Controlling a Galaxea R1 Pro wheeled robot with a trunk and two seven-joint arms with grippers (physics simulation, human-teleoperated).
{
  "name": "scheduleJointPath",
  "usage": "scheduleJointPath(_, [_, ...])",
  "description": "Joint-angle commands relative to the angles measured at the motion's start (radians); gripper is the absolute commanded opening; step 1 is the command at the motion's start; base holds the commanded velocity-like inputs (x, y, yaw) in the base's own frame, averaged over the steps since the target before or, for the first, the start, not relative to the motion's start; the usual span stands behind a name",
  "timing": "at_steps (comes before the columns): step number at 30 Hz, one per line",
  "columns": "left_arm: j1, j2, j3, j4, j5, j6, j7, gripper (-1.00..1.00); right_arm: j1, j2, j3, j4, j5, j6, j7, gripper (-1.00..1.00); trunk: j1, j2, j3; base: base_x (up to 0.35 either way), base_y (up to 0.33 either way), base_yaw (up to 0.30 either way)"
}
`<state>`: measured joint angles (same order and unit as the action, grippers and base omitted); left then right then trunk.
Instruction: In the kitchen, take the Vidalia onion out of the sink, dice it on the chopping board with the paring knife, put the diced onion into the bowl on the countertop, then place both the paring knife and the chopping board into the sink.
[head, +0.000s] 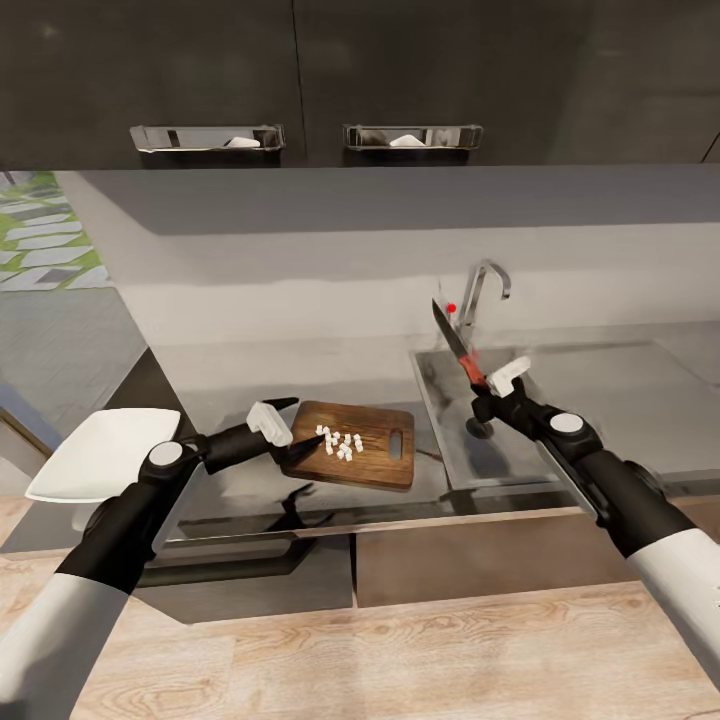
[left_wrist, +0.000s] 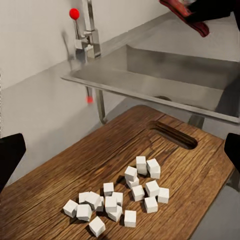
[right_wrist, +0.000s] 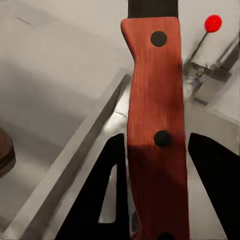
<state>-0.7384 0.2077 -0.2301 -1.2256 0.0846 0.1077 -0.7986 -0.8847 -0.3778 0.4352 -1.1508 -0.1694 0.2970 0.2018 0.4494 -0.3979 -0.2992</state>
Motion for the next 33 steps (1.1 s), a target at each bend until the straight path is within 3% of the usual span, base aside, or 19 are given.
scheduleJointPath(1, [-0.001, 0.001, -0.002, -0.001, 0.009, 0.010, -0.001, 1.00, 0.001, -0.001, 0.006, -0.001, -0.010, 0.008, 0.000, -1.00, 0.001, -0.002, -0.002, 0.000, 0.000, 0.000])
scheduleJointPath(5, [-0.001, 0.000, -0.002, -0.002, 0.009, 0.010, -0.001, 1.00, 0.016, -0.001, 0.035, -0.001, -0.011, 0.012, 0.001, -1.00, 0.001, -0.002, -0.002, 0.000, 0.000, 0.000])
scheduleJointPath(7, [0.010, -0.011, 0.010, -0.013, 0.019, 0.007, -0.012, 1.00, 0.027, -0.012, 0.023, -0.013, -0.016, 0.008, 0.011, -1.00, 0.001, -0.002, -0.002, 0.000, 0.000, 0.000])
scheduleJointPath(13, [0.044, -0.008, 0.044, -0.047, 0.021, 0.011, -0.043, 1.00, 0.061, -0.046, -0.010, -0.036, -0.016, 0.023, 0.016, -1.00, 0.001, -0.002, -0.002, 0.000, 0.000, 0.000])
scheduleJointPath(16, [0.061, -0.005, 0.060, -0.064, 0.021, 0.021, -0.060, 1.00, 0.077, -0.062, 0.002, -0.035, -0.017, 0.040, 0.016, -1.00, 0.001, -0.002, -0.002, 0.000, 0.000, 0.000])
scheduleJointPath(29, [0.134, -0.069, 0.133, -0.137, 0.021, 0.094, -0.133, 1.00, 0.151, -0.029, -0.059, -0.104, -0.019, 0.113, 0.016, -1.00, 0.001, -0.002, -0.002, 0.000, 0.000, 0.000])
scheduleJointPath(33, [0.142, -0.091, 0.156, -0.159, 0.020, 0.116, -0.115, 1.00, 0.153, -0.020, -0.082, -0.126, -0.020, 0.136, 0.014, -1.00, 0.001, -0.002, -0.002, 0.000, 0.000, 0.000])
